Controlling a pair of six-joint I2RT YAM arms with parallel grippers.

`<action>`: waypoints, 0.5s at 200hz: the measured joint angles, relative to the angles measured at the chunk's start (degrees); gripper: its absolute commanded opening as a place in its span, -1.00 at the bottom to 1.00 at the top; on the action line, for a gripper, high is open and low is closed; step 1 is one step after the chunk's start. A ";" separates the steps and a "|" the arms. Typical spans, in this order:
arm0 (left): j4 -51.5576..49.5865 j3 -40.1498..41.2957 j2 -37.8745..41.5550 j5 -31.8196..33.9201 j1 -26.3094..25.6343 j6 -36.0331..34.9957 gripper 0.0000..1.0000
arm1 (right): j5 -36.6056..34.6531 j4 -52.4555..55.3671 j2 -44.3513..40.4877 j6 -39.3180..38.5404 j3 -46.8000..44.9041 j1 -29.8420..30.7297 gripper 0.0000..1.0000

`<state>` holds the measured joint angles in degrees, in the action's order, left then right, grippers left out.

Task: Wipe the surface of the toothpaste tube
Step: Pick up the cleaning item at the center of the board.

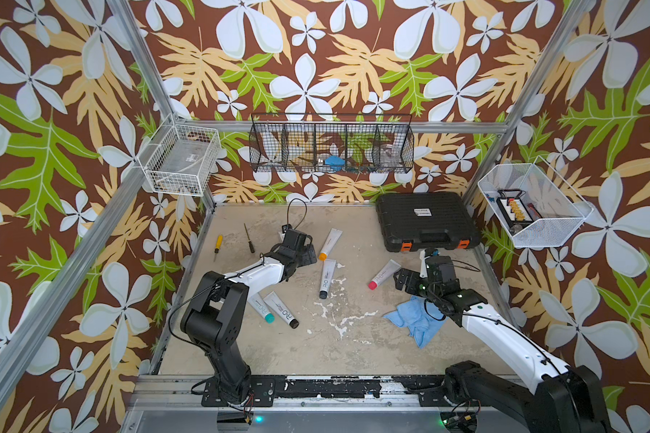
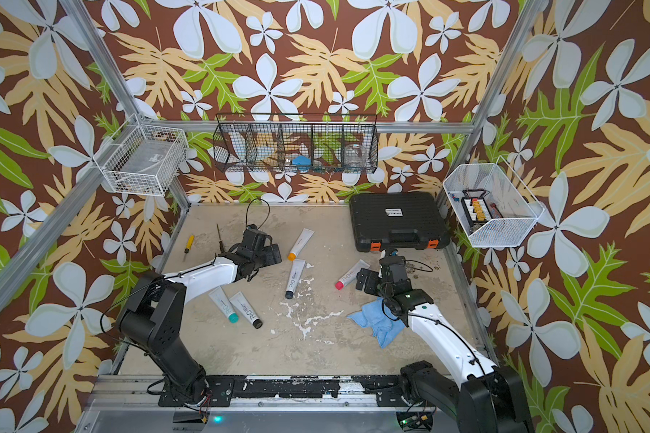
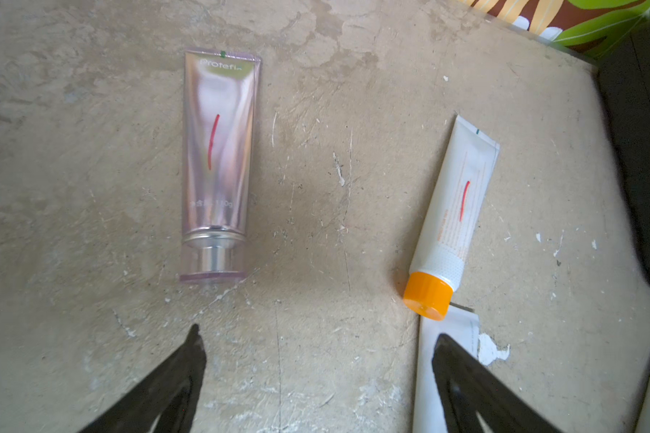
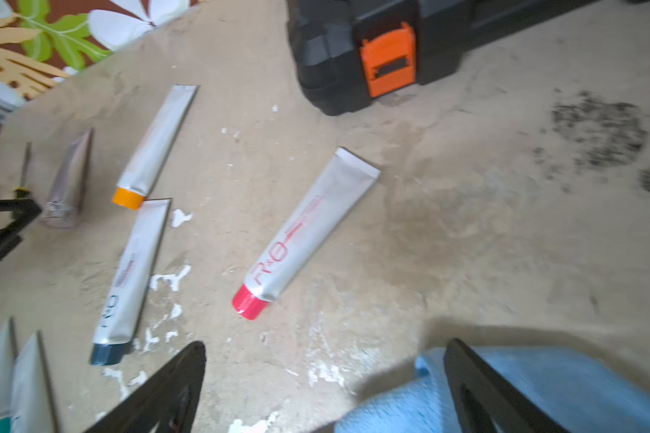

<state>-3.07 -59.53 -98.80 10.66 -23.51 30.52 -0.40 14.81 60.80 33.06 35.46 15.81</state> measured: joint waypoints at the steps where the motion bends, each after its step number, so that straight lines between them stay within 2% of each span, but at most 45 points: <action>1: 0.00 0.00 0.00 -0.04 0.00 0.00 0.91 | -0.31 0.24 -0.20 0.11 -0.13 0.00 1.00; 27: 0.11 1.25 0.63 -0.63 -0.07 0.00 0.90 | -6.12 4.24 -4.35 3.15 -3.30 -1.46 1.00; 54: 0.17 1.86 1.64 -1.29 -0.31 0.00 0.91 | -8.63 6.01 -7.96 6.08 -8.09 -4.09 0.99; 65: 0.33 2.08 1.86 -1.84 -0.44 -0.02 0.91 | -8.63 6.58 -8.39 6.97 -9.44 -4.28 1.00; 82: 0.35 2.27 2.16 -1.92 -0.68 -0.07 0.91 | -7.56 6.64 -7.80 7.63 -11.02 -4.44 0.87; 100: 0.76 2.60 2.27 -2.29 -0.81 -0.20 0.91 | -4.76 6.71 -5.84 8.79 -11.54 -4.50 0.86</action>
<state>-2.31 -56.93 -96.53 8.36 -24.32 30.33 -5.17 21.52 54.96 41.85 23.92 11.31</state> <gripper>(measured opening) 0.955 0.927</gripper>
